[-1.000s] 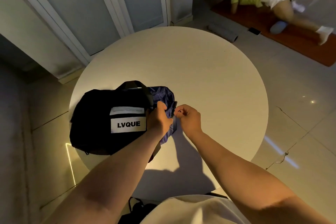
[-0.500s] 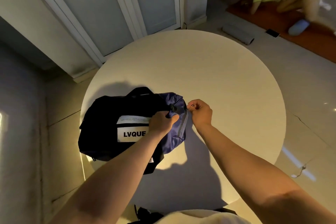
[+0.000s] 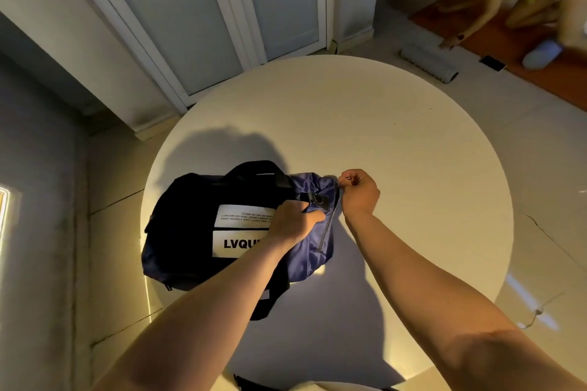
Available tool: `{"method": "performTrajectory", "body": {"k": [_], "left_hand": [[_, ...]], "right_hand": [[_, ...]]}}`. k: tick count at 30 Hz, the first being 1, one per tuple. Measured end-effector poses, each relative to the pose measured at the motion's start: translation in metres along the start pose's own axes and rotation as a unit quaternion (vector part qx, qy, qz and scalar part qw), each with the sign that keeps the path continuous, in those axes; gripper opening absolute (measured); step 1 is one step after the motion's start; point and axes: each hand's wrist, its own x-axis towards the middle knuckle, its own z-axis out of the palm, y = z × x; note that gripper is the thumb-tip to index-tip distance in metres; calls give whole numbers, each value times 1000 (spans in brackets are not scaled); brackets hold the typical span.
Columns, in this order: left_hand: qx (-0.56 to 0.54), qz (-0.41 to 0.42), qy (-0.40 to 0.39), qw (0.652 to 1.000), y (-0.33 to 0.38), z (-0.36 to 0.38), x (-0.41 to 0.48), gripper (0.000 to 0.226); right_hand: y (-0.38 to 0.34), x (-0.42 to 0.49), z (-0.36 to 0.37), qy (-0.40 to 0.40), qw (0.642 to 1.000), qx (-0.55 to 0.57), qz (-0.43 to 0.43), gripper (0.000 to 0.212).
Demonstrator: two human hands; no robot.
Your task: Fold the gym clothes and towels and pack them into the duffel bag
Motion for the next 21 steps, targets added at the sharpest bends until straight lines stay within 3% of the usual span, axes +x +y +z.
{"method": "performTrajectory", "body": {"k": [4, 11, 15, 18, 21], "left_hand": [[-83, -36, -23, 996, 13, 14, 3, 32], [-130, -41, -72, 988, 38, 38, 13, 38], [-112, -28, -99, 988, 49, 45, 6, 33], [-139, -21, -76, 987, 49, 56, 3, 36], [-167, -11, -33, 985, 51, 62, 4, 25]], "right_hand": [[0, 11, -7, 28, 999, -18, 6, 30], [-5, 27, -37, 71, 997, -21, 27, 38], [-2, 31, -56, 59, 997, -38, 30, 34], [-1, 24, -61, 16, 998, -35, 50, 22], [-4, 10, -61, -17, 996, -72, 42, 35]]}}
